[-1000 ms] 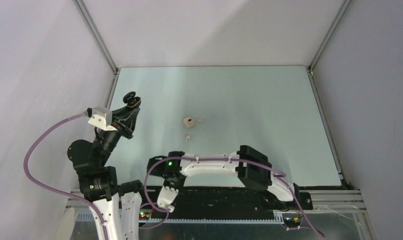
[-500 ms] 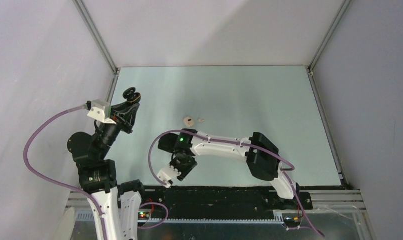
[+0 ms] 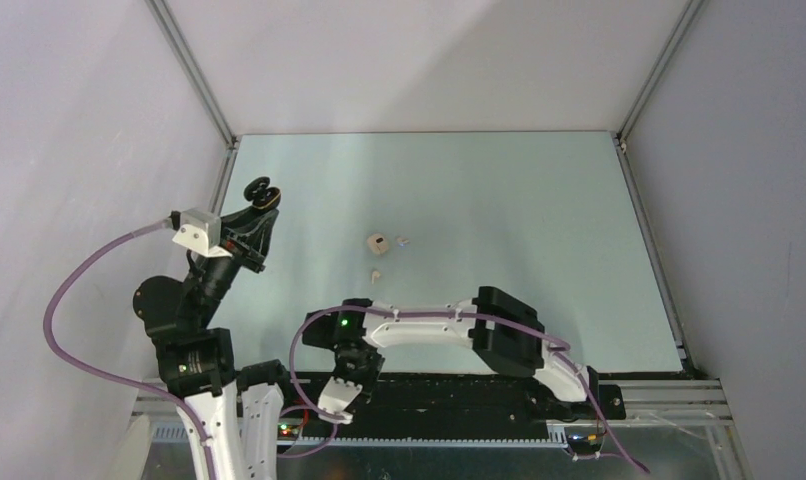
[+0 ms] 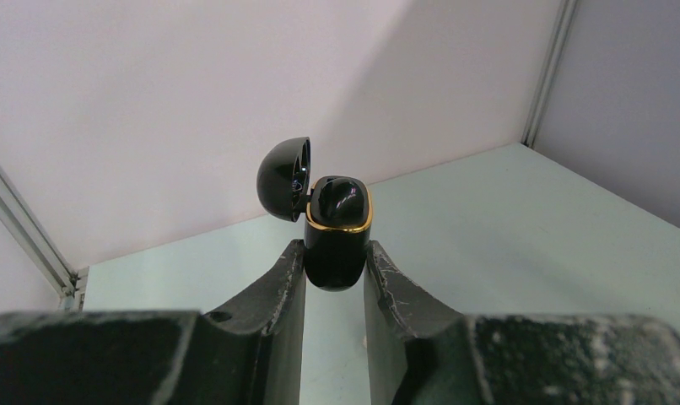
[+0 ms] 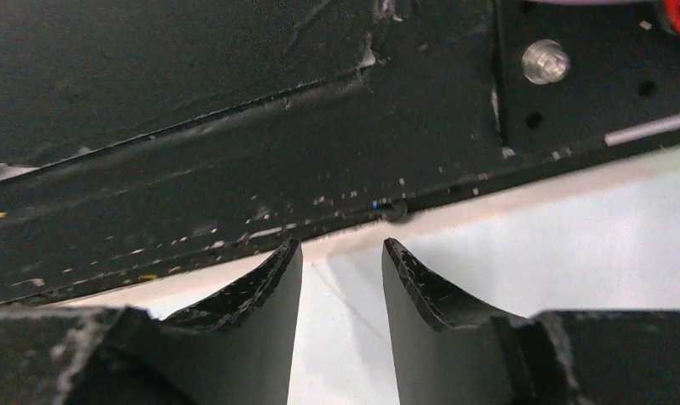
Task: Insert the wireless bluetooth earbuds into the charging case
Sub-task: Pick up the earbud from the center of the board.
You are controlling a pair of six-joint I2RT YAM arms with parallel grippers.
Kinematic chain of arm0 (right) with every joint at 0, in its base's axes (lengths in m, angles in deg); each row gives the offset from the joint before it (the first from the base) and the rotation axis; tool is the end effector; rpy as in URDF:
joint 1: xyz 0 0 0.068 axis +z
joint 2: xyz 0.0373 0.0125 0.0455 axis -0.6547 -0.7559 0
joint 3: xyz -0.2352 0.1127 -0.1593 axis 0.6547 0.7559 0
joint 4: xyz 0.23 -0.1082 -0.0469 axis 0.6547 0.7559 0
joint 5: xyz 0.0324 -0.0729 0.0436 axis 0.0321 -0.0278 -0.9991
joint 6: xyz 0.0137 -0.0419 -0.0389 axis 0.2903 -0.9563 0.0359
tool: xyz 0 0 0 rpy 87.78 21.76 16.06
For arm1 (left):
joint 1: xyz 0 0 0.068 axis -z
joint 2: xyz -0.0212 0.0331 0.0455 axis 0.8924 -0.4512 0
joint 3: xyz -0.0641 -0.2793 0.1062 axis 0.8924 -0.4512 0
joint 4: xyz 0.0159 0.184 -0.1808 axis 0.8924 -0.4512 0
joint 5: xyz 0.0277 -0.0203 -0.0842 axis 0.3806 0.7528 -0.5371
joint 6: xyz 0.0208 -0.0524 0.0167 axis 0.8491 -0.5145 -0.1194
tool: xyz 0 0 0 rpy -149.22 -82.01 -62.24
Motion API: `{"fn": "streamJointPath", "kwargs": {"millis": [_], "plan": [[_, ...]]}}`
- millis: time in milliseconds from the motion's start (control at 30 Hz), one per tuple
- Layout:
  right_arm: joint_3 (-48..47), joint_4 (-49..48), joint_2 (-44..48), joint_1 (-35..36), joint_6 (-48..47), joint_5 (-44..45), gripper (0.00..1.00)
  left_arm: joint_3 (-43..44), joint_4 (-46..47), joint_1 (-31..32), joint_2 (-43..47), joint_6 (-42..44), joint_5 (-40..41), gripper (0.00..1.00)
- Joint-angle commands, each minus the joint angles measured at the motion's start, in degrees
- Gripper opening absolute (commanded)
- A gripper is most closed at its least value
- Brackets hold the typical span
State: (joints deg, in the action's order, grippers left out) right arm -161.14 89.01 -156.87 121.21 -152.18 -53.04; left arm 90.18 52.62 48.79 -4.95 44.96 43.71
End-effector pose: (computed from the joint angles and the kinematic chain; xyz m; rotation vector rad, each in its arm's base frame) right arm 0.0610 0.4477 0.2174 -2.9273 0.3339 0.5330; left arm 0.0551 -0.0131 0.4275 0.3107 1.3334 -0.3420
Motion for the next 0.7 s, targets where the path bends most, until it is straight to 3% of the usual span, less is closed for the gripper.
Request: {"fn": "streamJointPath", "kwargs": {"millis": [0,200,667], "plan": [[-3.28,0.72,-4.01,0.14,-9.49,0.61,0.45,0.47,2.3,-0.24,1.14,-0.95,0.38,0.0],[-5.67,1.61,-8.26,0.92,-14.86,2.43,0.46,0.16,1.95,-0.29,2.29,-0.82,0.8,0.0],[-13.29,4.15,-14.41,2.09,-17.15,2.0,0.43,-0.77,-0.63,-0.28,4.98,0.1,0.77,0.0]]}}
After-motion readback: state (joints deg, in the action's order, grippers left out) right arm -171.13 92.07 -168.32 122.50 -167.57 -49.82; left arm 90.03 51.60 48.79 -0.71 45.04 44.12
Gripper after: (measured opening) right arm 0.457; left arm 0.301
